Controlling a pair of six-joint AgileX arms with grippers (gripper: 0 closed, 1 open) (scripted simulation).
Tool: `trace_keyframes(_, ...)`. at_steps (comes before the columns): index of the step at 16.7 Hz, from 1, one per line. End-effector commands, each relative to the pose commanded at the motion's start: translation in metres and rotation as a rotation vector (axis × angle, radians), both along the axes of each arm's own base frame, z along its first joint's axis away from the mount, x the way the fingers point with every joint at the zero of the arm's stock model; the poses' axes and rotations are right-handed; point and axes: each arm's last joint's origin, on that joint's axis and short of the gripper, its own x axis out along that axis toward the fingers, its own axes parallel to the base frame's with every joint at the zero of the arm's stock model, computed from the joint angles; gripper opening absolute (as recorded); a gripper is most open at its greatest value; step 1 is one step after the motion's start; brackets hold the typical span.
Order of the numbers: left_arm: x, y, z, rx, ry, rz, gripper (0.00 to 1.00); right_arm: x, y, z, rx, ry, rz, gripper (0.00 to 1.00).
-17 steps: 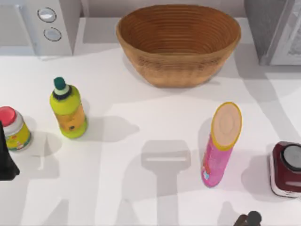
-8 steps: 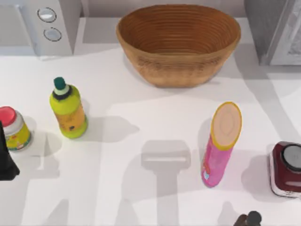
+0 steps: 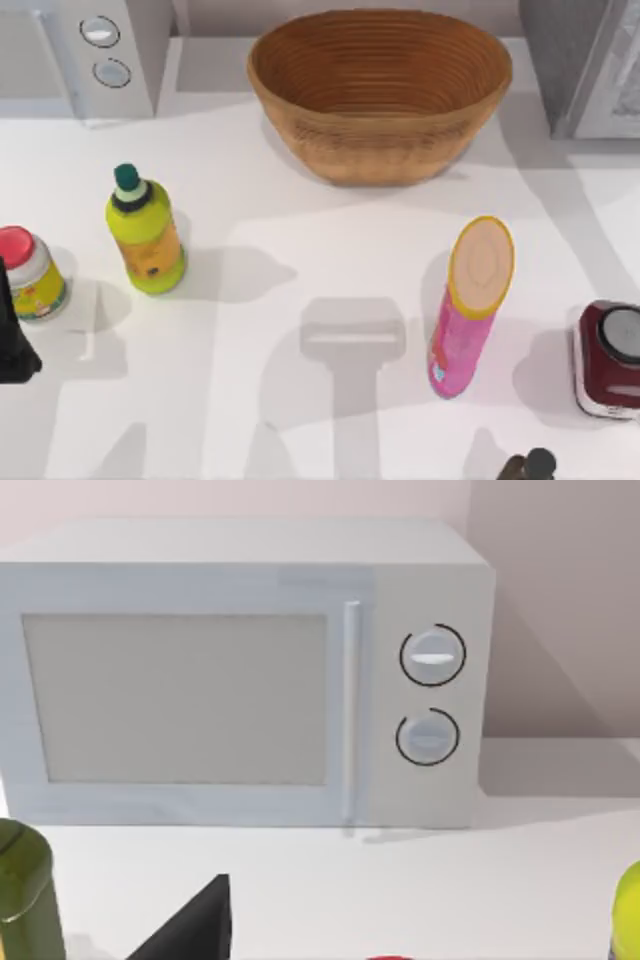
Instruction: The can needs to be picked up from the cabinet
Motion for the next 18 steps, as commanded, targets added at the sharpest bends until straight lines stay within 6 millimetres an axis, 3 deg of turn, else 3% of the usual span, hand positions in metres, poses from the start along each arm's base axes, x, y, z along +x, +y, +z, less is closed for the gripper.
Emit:
trace_keyframes(3,0.0,0.0,0.0,0.0,0.0,0.0,1.0,0.0,0.0,0.0,0.0,0.0,0.0,0.02)
trace_keyframes(4,0.0,0.0,0.0,0.0,0.0,0.0,1.0,0.0,0.0,0.0,0.0,0.0,0.0,0.0)
trace_keyframes(13,0.0,0.0,0.0,0.0,0.0,0.0,1.0,-0.002,0.001,0.001,0.001,-0.001,0.001,0.0)
trace_keyframes(15,0.0,0.0,0.0,0.0,0.0,0.0,1.0,-0.018,0.005,0.009,0.0,-0.001,-0.001,0.0)
trace_keyframes(18,0.0,0.0,0.0,0.0,0.0,0.0,1.0,-0.07,0.013,0.032,0.0,-0.002,-0.004,0.0)
